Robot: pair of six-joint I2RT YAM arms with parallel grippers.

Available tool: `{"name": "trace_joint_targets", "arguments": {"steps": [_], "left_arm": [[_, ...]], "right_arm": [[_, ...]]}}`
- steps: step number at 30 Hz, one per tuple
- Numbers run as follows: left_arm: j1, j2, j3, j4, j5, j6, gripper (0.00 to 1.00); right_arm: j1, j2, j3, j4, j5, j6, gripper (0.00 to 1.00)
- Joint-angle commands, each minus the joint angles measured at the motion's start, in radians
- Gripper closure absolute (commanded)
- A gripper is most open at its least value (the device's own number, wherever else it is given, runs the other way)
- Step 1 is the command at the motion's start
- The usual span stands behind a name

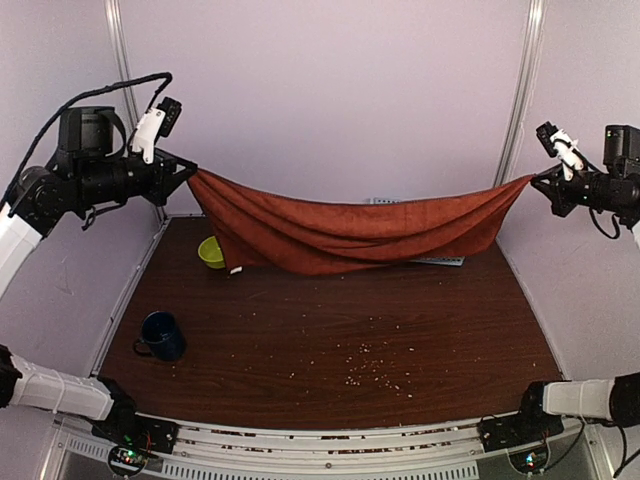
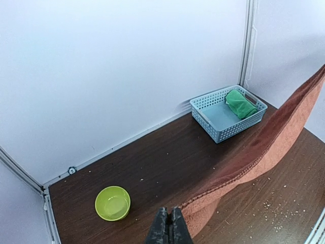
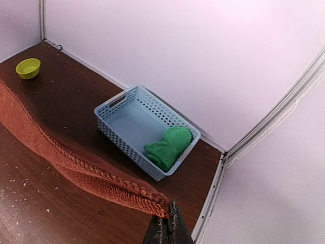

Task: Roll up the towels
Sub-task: Flatten out the towel at the center of the board.

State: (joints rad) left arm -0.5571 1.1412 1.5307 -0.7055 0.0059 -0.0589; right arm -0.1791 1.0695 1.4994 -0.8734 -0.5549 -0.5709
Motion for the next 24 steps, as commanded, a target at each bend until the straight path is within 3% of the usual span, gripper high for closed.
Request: {"name": "trace_joint_targets", "arguments": {"steps": [1, 6, 12, 14, 18, 24], "left_arm": [[-0.002, -0.143, -0.009, 0.004, 0.118, -0.053, 1.00], [-0.001, -0.240, -0.051, -0.009, 0.270, -0.119, 1.00], [0.000, -0.177, -0.253, 0.016, 0.118, -0.160, 1.00], [-0.001, -0.097, -0.337, 0.064, 0.044, -0.193, 1.00], [0.006, 0.138, -0.416, 0.220, 0.025, -0.228, 1.00], [0.043, 0.499, -0.292, 0.342, -0.005, -0.207, 1.00]], "right_arm": [[0.004, -0.125, -0.028, -0.165, -0.111, -0.085, 1.00], [0.004, -0.284, -0.053, -0.255, -0.153, -0.112, 1.00], [0.004, -0.263, -0.308, -0.231, -0.103, -0.121, 1.00], [0.004, -0.204, -0.403, -0.175, -0.056, -0.113, 1.00], [0.007, 0.009, -0.501, -0.062, -0.017, -0.130, 1.00], [0.018, 0.441, -0.399, 0.090, 0.011, -0.054, 1.00]]}}
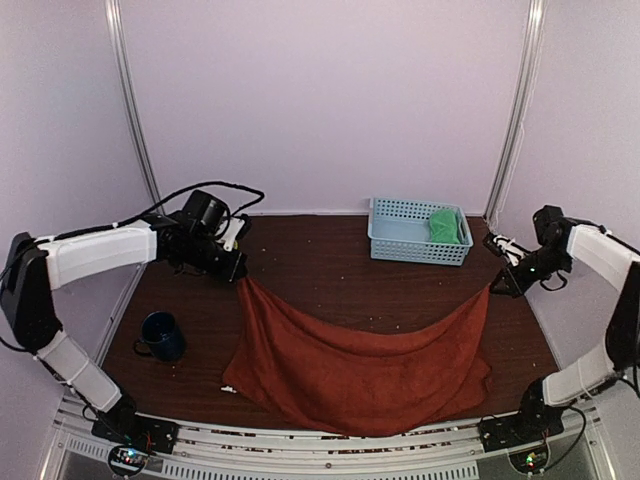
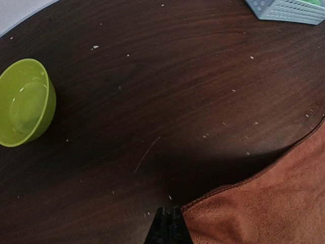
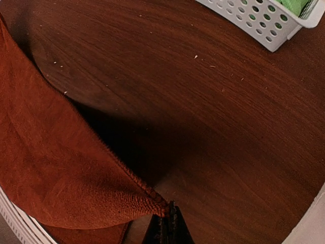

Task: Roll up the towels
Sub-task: Flatten out the towel at the center of the board, then smooth out the towel at the center of the board.

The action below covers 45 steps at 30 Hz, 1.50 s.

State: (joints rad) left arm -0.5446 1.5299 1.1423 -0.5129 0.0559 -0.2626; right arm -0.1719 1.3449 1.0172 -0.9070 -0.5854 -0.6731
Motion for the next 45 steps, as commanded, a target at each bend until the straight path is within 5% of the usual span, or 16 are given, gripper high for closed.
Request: {"name": "trace_joint_targets", "arguments": {"steps": [1, 5, 12, 14, 16, 21, 25, 29, 34, 38, 45], "left_arm": [[0.043, 0.156, 0.122, 0.145, -0.061, 0.007, 1.00], [0.077, 0.267, 0.173, 0.143, -0.101, 0.010, 1.00], [0.097, 0.352, 0.237, 0.153, -0.143, -0.029, 1.00], [0.097, 0.388, 0.268, 0.112, -0.158, -0.037, 1.00], [0.097, 0.406, 0.306, 0.063, -0.175, -0.045, 0.84], [0.096, 0.294, 0.257, 0.043, -0.172, -0.055, 0.65], [0.087, 0.159, 0.164, 0.034, -0.062, -0.046, 0.63], [0.066, 0.104, 0.060, -0.031, 0.062, -0.044, 0.66], [0.001, 0.062, -0.050, -0.104, 0.099, -0.042, 0.84], [-0.046, 0.047, -0.119, -0.121, 0.151, -0.086, 0.94], [-0.090, 0.063, -0.213, -0.109, 0.129, -0.124, 0.98]], "right_arm": [[0.011, 0.236, 0.121, 0.125, 0.044, 0.058, 1.00], [0.013, 0.415, 0.228, 0.178, 0.034, 0.131, 1.00], [0.026, 0.506, 0.290, 0.362, 0.079, 0.303, 1.00], [0.034, 0.522, 0.305, 0.383, 0.117, 0.334, 0.84], [0.041, 0.529, 0.327, 0.360, 0.177, 0.353, 0.75], [0.036, 0.395, 0.283, 0.292, 0.272, 0.371, 0.59], [0.035, 0.234, 0.197, 0.223, 0.222, 0.311, 0.52], [0.056, 0.134, 0.118, 0.070, 0.093, 0.096, 0.55], [0.133, 0.057, 0.009, -0.066, 0.072, -0.121, 0.61], [0.208, 0.021, -0.055, -0.098, 0.099, -0.182, 0.63], [0.273, 0.030, -0.151, -0.053, 0.192, -0.193, 0.65]]}}
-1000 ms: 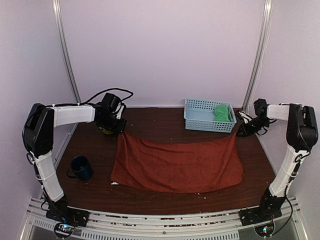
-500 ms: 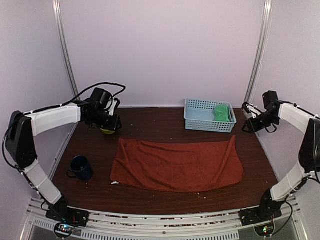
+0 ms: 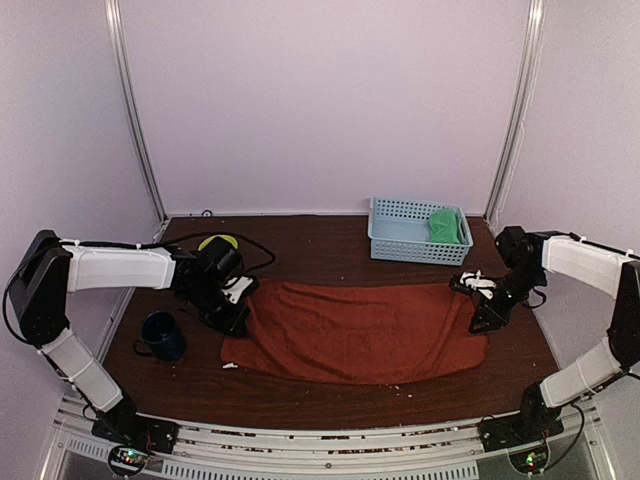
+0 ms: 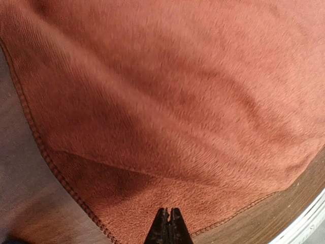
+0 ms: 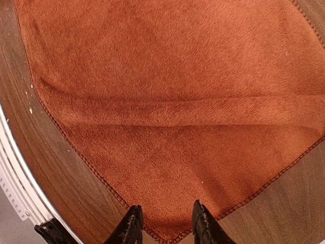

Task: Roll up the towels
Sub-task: Smooth out the towel at the center of the board.

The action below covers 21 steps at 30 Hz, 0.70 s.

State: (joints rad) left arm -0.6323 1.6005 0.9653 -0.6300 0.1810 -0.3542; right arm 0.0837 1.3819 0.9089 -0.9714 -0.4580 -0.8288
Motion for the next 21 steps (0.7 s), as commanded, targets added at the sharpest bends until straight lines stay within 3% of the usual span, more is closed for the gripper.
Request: {"name": "trace_joint_targets", "arguments": {"steps": [1, 12, 21], "left_arm": [[-0.002, -0.004, -0.045, 0.008, -0.007, -0.037, 0.98], [-0.003, -0.022, -0.178, 0.016, -0.004, -0.102, 0.98], [-0.060, -0.090, -0.292, -0.006, 0.042, -0.210, 0.98]], "right_arm": [[0.017, 0.003, -0.054, 0.021, 0.083, -0.036, 0.66], [-0.002, 0.005, -0.194, 0.084, 0.359, -0.057, 0.70], [-0.019, -0.066, -0.291, 0.068, 0.410, -0.072, 0.70]]}}
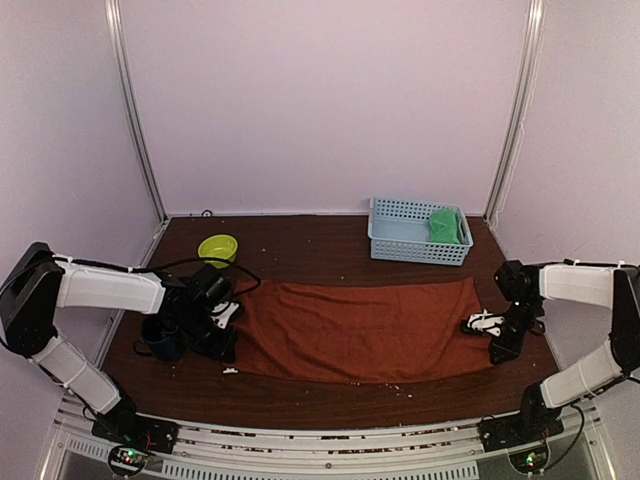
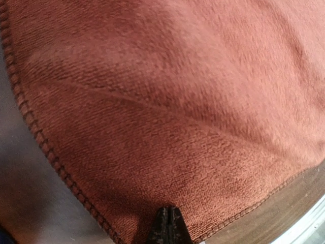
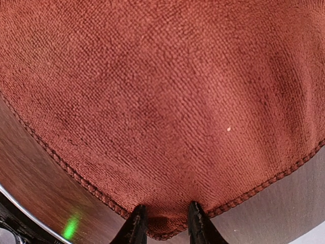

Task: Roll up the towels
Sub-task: Smooth out the towel at the center of the board, then pick up the towel from the center of the board.

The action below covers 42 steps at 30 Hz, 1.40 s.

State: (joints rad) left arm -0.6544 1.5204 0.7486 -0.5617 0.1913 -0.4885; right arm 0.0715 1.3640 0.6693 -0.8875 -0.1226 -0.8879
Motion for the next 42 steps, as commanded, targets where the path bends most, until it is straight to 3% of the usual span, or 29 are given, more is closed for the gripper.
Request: {"name": "trace_joint_targets", "arguments": {"steps": [1, 10, 16, 20, 23, 27, 31, 37, 42], "left_arm": [[-0.056, -0.030, -0.087, -0.090, 0.037, -0.102, 0.98], [-0.133, -0.349, -0.249, -0.255, 0.075, -0.301, 0.98], [-0.133, -0.381, -0.068, -0.424, -0.025, -0.297, 0.97], [-0.131, -0.338, 0.091, -0.470, 0.006, -0.197, 0.70], [-0.118, -0.276, 0.243, -0.491, -0.021, -0.149, 0.58], [0.027, -0.179, 0.397, -0.482, -0.116, -0.059, 0.46], [0.175, -0.070, 0.467, -0.353, -0.119, 0.030, 0.47], [0.295, 0.119, 0.518, -0.233, -0.074, 0.137, 0.60], [0.346, 0.185, 0.481, -0.155, -0.008, 0.183, 0.54]], "right_arm": [[-0.008, -0.065, -0.061, -0.021, 0.088, -0.015, 0.70], [-0.022, -0.185, -0.017, -0.145, 0.059, -0.044, 0.69], [-0.025, -0.275, 0.071, -0.306, 0.080, -0.099, 0.66], [-0.027, -0.307, 0.205, -0.361, 0.007, -0.126, 0.61], [-0.037, -0.205, 0.329, -0.337, -0.067, -0.037, 0.61], [-0.067, -0.030, 0.507, -0.286, -0.181, 0.075, 0.61], [-0.074, 0.122, 0.617, -0.156, -0.195, 0.191, 0.61], [-0.096, 0.327, 0.719, -0.010, -0.201, 0.354, 0.64], [-0.105, 0.465, 0.776, 0.061, -0.214, 0.442, 0.65]]}}
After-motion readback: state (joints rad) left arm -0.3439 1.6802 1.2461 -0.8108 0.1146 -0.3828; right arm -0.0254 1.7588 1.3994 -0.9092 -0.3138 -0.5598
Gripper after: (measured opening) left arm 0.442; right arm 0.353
